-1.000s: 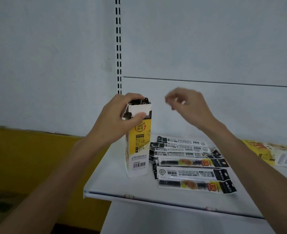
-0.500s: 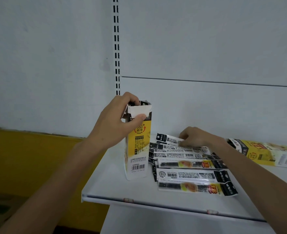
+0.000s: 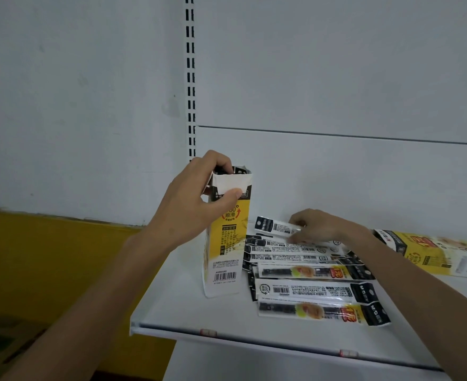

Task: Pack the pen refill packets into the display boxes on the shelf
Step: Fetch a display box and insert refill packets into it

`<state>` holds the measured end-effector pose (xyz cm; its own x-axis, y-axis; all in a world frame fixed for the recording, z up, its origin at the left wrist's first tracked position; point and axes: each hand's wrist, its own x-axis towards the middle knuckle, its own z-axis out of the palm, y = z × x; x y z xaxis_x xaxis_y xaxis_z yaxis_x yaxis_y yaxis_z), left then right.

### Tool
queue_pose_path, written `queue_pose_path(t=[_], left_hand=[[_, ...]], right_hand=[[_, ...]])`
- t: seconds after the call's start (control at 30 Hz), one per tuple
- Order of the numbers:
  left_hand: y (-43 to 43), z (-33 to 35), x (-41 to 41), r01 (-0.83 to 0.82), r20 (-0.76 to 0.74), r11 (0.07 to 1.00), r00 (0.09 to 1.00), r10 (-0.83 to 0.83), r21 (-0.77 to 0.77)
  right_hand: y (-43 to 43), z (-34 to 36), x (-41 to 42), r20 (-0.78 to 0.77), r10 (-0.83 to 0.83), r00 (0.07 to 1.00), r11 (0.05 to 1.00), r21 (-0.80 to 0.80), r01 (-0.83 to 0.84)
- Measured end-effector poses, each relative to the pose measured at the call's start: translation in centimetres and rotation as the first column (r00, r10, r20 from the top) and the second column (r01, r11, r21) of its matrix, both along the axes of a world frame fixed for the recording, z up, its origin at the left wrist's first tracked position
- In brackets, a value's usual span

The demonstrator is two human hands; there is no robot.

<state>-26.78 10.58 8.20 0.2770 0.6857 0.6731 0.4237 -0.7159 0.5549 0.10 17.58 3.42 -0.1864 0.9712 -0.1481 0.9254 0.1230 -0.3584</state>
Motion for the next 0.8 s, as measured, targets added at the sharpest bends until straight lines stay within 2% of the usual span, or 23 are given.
queue_pose_path(t=[0.17,0.5,0.6,0.7,0.8], left_hand=[[-0.2,0.2,0.0,0.010,-0.007,1.000,1.000,-0.010,-0.008],[-0.2,0.3,-0.2,0.020,-0.007,1.000,1.000,-0.020,-0.014],[-0.2,0.4,-0.2,0.022,0.000,1.000,1.000,-0.022,-0.002],[-0.2,0.3,-0.3,0.018,0.002,1.000,1.000,-0.018,-0.001],[-0.2,0.2,-0.2,0.008,0.003,1.000,1.000,-0.008,0.000]], right_hand=[[-0.1,0.3,0.0,-0.075,0.019,0.997,1.000,0.010,-0.019],[-0.4,3.0,0.4,-0.303,-0.032,0.952,0.997,0.055,0.051],[-0.3,3.2,0.4,-0.341,-0.037,0.939,0.989,0.119,0.083],[-0.1,3.4,0.3,-0.296,-0.043,0.954,0.967,0.228,0.114],[-0.4,4.8,-0.5,-0.397,-0.021,0.918,0.930,0.328,0.163]])
